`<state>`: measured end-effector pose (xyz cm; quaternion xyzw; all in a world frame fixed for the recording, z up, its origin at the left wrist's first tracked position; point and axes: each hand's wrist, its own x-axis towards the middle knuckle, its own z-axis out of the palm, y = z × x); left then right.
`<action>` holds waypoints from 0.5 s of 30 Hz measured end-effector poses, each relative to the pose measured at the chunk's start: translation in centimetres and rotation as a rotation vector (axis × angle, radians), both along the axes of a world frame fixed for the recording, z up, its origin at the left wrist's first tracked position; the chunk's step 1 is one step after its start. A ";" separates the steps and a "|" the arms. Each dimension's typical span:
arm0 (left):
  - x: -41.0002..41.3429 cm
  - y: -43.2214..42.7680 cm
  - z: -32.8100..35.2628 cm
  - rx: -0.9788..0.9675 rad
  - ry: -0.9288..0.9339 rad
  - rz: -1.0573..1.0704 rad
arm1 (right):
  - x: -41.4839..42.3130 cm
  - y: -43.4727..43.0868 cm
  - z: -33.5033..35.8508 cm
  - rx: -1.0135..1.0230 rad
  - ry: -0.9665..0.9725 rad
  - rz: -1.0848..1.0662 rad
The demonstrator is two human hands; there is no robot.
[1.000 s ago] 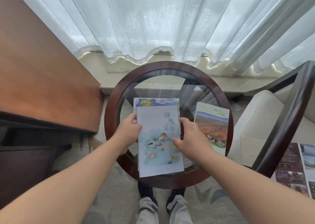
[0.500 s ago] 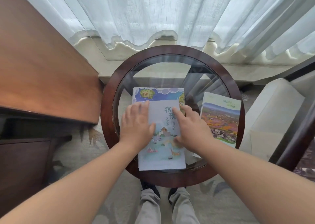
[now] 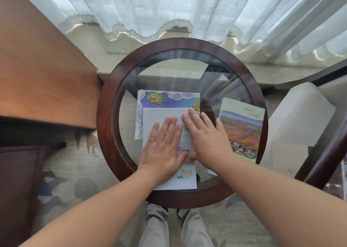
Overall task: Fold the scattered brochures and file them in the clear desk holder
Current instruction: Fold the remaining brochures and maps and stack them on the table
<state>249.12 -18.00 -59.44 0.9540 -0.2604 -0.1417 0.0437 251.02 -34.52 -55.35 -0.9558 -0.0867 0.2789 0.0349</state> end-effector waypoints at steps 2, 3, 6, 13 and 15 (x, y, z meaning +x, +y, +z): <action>-2.6 1.3 0.3 -0.017 0.022 -0.087 | 0.1 0.1 0.2 -0.009 0.020 0.002; -3.7 1.9 0.4 -0.010 0.044 -0.130 | 0.1 0.4 0.3 -0.013 0.033 0.004; -4.6 2.8 0.8 0.048 0.087 -0.195 | 1.0 1.1 0.4 0.021 -0.010 0.006; -4.2 2.6 1.4 0.113 0.135 -0.227 | 4.5 1.4 1.3 0.110 0.035 0.037; -3.9 2.5 1.6 0.116 0.124 -0.229 | 5.0 1.5 1.5 0.123 0.059 -0.002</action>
